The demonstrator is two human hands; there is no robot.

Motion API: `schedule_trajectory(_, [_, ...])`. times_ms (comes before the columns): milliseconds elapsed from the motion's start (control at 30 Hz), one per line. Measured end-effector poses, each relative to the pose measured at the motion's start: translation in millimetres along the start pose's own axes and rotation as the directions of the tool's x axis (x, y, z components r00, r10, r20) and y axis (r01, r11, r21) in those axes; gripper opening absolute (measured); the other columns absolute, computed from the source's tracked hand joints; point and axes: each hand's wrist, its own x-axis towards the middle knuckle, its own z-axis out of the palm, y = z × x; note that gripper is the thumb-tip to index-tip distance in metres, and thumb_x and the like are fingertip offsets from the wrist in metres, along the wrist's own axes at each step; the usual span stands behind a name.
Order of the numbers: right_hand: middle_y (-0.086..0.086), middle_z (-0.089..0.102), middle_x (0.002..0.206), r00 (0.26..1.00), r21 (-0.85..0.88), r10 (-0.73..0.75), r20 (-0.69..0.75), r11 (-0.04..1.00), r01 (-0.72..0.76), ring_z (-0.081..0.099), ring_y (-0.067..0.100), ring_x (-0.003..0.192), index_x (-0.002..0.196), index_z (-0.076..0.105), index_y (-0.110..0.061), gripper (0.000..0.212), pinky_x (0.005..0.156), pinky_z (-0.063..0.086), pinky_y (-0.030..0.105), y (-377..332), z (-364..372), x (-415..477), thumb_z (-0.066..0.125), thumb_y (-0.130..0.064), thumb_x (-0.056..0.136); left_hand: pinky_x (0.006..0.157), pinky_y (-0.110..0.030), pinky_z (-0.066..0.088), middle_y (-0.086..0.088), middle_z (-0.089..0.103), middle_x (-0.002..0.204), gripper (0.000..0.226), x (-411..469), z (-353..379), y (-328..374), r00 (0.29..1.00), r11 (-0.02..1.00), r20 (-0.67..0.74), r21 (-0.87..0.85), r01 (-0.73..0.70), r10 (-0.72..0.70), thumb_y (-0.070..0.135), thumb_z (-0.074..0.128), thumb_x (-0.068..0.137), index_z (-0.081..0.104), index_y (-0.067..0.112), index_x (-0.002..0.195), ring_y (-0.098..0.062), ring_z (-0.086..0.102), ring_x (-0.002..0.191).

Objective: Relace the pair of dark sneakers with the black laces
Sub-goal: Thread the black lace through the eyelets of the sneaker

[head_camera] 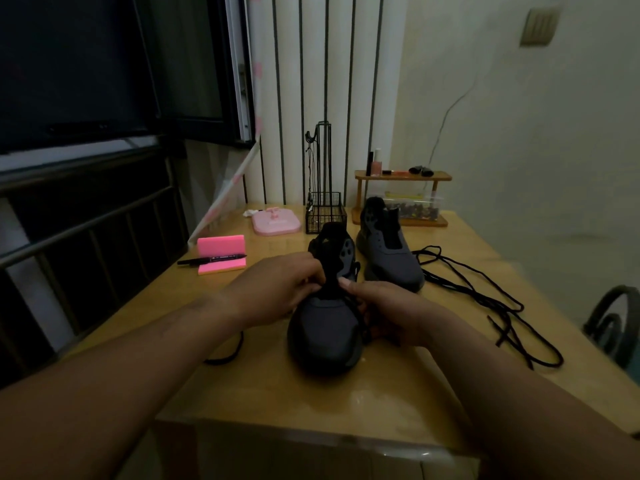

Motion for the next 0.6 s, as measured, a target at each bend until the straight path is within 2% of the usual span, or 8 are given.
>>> schedule_trajectory(67, [0.01, 0.063, 0.097, 1.0, 0.007, 0.003, -0.003, 1.0, -0.003, 0.059, 0.019, 0.073, 0.122, 0.07, -0.015, 0.068, 0.062, 0.052, 0.031, 0.3, 1.0, 0.4, 0.078, -0.066, 0.079, 0.081, -0.035, 0.055, 0.012, 0.065, 0.109, 0.013, -0.1, -3.9, -0.5, 0.999, 0.997, 0.031, 0.067, -0.031, 0.029, 0.027, 0.067, 0.099, 0.068, 0.028, 0.112, -0.009, 0.063, 0.098])
schedule_trajectory(200, [0.012, 0.062, 0.103, 1.0, 0.014, 0.01, 0.008, 1.0, -0.01, 0.058, 0.023, 0.081, 0.122, 0.071, -0.016, 0.061, 0.065, 0.054, 0.031, -0.8, 1.3, -1.9, 0.076, -0.063, 0.084, 0.069, -0.026, 0.049, 0.011, 0.063, 0.112, 0.014, 3.1, -7.6, 0.2, 0.991, 0.964, 0.089, 0.24, -0.115, 0.096, 0.033, 0.06, 0.102, 0.064, 0.03, 0.115, -0.011, 0.064, 0.092])
schedule_trajectory(300, [0.015, 0.065, 0.106, 1.0, -0.009, 0.024, 0.002, 1.0, -0.024, 0.06, 0.027, 0.088, 0.12, 0.07, -0.017, 0.059, 0.07, 0.056, 0.033, -1.6, 1.5, -2.3, 0.075, -0.064, 0.085, 0.063, -0.032, 0.049, 0.008, 0.06, 0.108, 0.012, 6.1, -6.9, 4.2, 0.988, 0.941, 0.102, 0.306, -0.145, 0.119, 0.033, 0.057, 0.101, 0.061, 0.026, 0.111, -0.014, 0.059, 0.083])
schedule_trajectory(367, [0.02, 0.067, 0.117, 0.999, -0.035, 0.031, -0.014, 0.999, -0.032, 0.062, 0.029, 0.094, 0.121, 0.069, -0.017, 0.064, 0.077, 0.056, 0.038, -1.4, 1.1, -0.2, 0.077, -0.067, 0.081, 0.062, -0.032, 0.046, 0.009, 0.054, 0.101, 0.006, 6.2, -8.0, 10.3, 0.996, 0.96, 0.066, 0.266, -0.081, 0.066, 0.03, 0.057, 0.1, 0.055, 0.027, 0.104, -0.014, 0.056, 0.078])
schedule_trajectory(467, [0.023, 0.066, 0.127, 1.0, -0.055, 0.024, -0.015, 0.998, -0.025, 0.064, 0.031, 0.099, 0.121, 0.067, -0.016, 0.066, 0.085, 0.058, 0.042, -0.6, 0.8, 2.0, 0.077, -0.067, 0.081, 0.059, -0.028, 0.041, 0.012, 0.05, 0.092, 0.013, 1.8, -9.9, 19.1, 0.999, 0.989, 0.043, 0.147, 0.025, -0.031, 0.031, 0.056, 0.101, 0.044, 0.032, 0.097, -0.009, 0.051, 0.073])
schedule_trajectory(533, [0.023, 0.067, 0.129, 1.0, -0.041, 0.019, 0.002, 0.999, -0.019, 0.067, 0.031, 0.102, 0.122, 0.067, -0.016, 0.064, 0.085, 0.058, 0.041, -1.0, 0.8, 0.7, 0.076, -0.066, 0.083, 0.058, -0.025, 0.039, 0.011, 0.052, 0.088, 0.016, 0.7, -10.8, 26.9, 0.994, 0.993, 0.072, 0.084, 0.079, -0.085, 0.031, 0.056, 0.102, 0.042, 0.032, 0.095, -0.008, 0.052, 0.072])
schedule_trajectory(600, [0.018, 0.072, 0.122, 1.0, -0.038, 0.013, 0.016, 0.999, -0.012, 0.071, 0.031, 0.1, 0.123, 0.067, -0.016, 0.06, 0.08, 0.06, 0.038, -1.9, 1.2, -0.9, 0.074, -0.063, 0.086, 0.059, -0.03, 0.042, 0.006, 0.057, 0.086, 0.016, 6.7, -14.8, 34.6, 0.972, 0.982, 0.144, 0.036, 0.184, -0.188, 0.03, 0.057, 0.102, 0.043, 0.029, 0.094, -0.012, 0.054, 0.073])
